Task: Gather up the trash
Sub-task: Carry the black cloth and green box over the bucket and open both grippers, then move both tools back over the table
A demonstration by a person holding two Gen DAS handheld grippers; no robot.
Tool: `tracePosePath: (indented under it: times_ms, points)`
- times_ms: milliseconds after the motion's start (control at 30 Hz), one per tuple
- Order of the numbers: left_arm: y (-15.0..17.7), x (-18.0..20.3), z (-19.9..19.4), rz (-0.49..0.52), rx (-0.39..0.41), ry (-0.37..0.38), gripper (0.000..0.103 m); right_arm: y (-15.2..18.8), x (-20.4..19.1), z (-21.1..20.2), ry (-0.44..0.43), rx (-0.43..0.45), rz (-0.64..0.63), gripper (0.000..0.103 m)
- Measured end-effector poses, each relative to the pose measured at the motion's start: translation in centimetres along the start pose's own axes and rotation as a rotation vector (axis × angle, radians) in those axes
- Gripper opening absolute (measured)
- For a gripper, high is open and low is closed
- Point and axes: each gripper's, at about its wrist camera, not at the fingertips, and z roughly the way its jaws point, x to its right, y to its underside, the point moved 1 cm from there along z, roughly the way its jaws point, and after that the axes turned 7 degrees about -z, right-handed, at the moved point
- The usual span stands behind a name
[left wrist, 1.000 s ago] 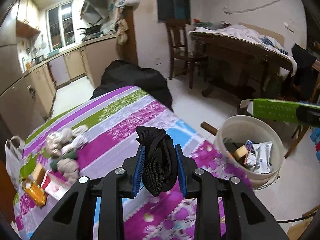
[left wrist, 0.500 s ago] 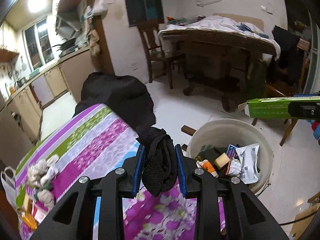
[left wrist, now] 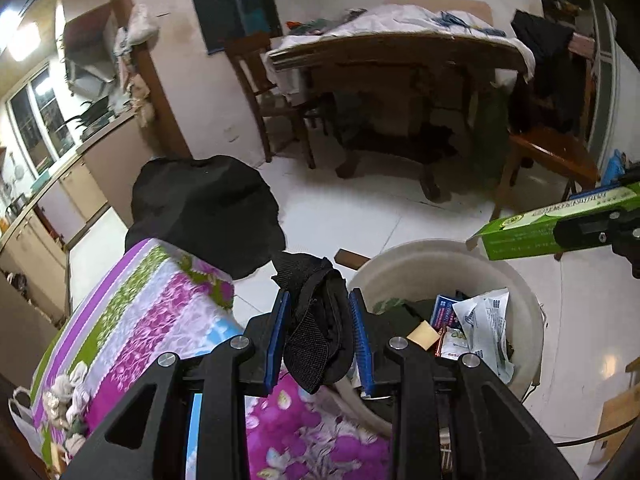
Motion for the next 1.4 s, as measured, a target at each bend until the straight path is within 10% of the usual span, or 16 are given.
tracePosePath:
  times_ms: [867,933,1033,1400]
  points:
    - [-1.0,2.0,7.1,0.051,-0.113,0.117,0.032,-2.4,1.3,2.7,0.002,-0.031,-0.009,0.034]
    - [-1.0,2.0,7.6,0.051,-0.126,0.152,0.036,-2.5,1.2,3.1,-0.011,-0.019,-0.012,0.035]
    - [-0.9,2.0,8.3,0.059,-0.111,0.110,0.068,-2.4,1.5,3.9,0.002,-0.037,-0.004,0.048]
    - [0.0,1.5,8.9,0.059,-0.117,0.086,0.069,-1.5,1.6,4.5,-0.008,-0.050,0.001,0.050]
